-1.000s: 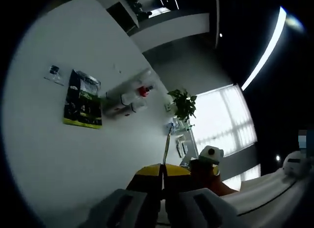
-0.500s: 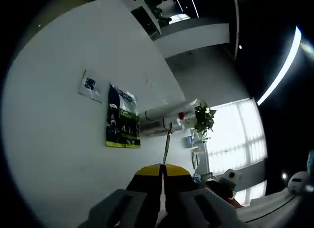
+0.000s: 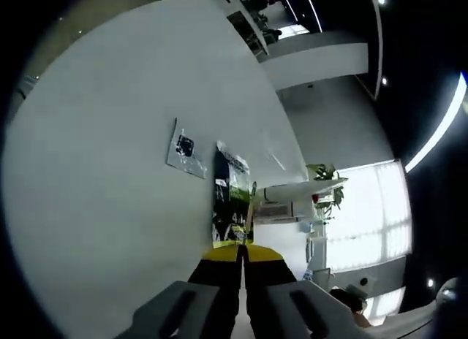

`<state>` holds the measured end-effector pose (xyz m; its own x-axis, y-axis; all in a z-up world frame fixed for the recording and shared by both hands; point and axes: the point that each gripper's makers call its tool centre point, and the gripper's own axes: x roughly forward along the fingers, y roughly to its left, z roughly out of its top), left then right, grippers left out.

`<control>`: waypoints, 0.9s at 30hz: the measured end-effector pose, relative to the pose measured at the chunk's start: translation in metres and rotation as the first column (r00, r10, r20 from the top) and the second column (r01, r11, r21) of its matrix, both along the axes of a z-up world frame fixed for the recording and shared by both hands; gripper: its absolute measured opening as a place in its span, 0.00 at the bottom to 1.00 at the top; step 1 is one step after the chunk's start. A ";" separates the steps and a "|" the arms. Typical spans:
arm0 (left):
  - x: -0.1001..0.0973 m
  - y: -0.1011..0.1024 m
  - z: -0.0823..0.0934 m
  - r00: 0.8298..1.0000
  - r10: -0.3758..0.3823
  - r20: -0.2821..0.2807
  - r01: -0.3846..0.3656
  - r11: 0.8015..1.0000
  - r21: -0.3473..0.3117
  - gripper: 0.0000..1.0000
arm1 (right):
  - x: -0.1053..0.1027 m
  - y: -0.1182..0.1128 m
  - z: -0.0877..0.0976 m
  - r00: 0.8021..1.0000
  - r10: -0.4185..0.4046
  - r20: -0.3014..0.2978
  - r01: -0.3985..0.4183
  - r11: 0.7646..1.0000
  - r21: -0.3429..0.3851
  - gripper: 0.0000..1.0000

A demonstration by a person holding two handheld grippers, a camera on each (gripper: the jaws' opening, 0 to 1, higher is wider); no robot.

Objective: Arrange the skincare products in the storage area until every visible bottle or jar stands upright without overlapping.

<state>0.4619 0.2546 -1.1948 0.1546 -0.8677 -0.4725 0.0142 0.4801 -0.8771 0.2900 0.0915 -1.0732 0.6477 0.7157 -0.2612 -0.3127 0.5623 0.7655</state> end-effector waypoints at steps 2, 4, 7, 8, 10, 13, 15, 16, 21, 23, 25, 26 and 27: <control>0.001 0.000 -0.005 1.000 -0.004 -0.014 0.004 1.000 0.006 0.00 | 0.000 -0.001 -0.002 1.000 -0.011 -0.010 0.011 1.000 -0.001 0.51; 0.001 -0.001 -0.016 0.999 -0.017 -0.029 0.018 0.999 0.029 0.00 | 0.000 -0.002 -0.003 1.000 -0.020 -0.014 0.020 1.000 -0.003 0.51; 0.002 0.003 -0.028 0.999 -0.006 -0.053 0.009 0.999 0.052 0.00 | 0.000 -0.003 -0.004 0.999 -0.034 -0.025 0.034 0.999 0.000 0.51; 0.002 0.003 -0.031 0.998 -0.006 -0.059 0.009 0.999 0.052 0.00 | 0.000 -0.004 -0.005 0.999 -0.038 -0.028 0.038 0.999 0.001 0.51; 0.004 0.004 -0.036 0.998 0.001 -0.067 0.004 0.998 0.063 0.00 | 0.001 -0.005 -0.005 0.998 -0.046 -0.032 0.047 0.999 0.002 0.50; 0.005 0.007 -0.045 0.997 -0.003 -0.073 0.010 0.995 0.096 0.00 | 0.001 -0.006 -0.007 0.998 -0.053 -0.037 0.053 0.999 -0.002 0.50; 0.001 0.012 -0.052 0.997 -0.043 -0.063 0.051 0.988 0.144 0.01 | 0.001 -0.006 -0.008 0.998 -0.055 -0.040 0.055 0.998 -0.002 0.50; 0.002 0.011 -0.052 0.997 -0.040 -0.062 0.049 0.988 0.148 0.01 | 0.002 -0.006 -0.009 0.998 -0.055 -0.041 0.055 0.998 -0.001 0.50; 0.004 0.011 -0.051 0.997 -0.028 -0.066 0.038 0.987 0.153 0.02 | 0.003 0.000 -0.010 0.998 -0.041 -0.045 0.042 0.999 0.001 0.50; 0.002 0.012 -0.054 0.996 -0.040 -0.078 0.053 0.983 0.175 0.03 | 0.004 0.001 -0.010 0.998 -0.039 -0.045 0.040 0.999 0.004 0.50; -0.002 0.013 -0.057 0.993 -0.058 -0.100 0.077 0.978 0.195 0.04 | 0.004 0.001 -0.009 0.998 -0.039 -0.046 0.039 0.999 0.005 0.50; -0.003 0.013 -0.057 0.993 -0.069 -0.092 0.086 0.977 0.196 0.04 | 0.003 0.002 -0.009 0.998 -0.038 -0.046 0.039 0.999 0.005 0.50; -0.001 0.014 -0.056 0.994 -0.061 -0.091 0.078 0.978 0.192 0.04 | 0.003 0.002 -0.009 0.998 -0.037 -0.046 0.037 0.999 0.005 0.50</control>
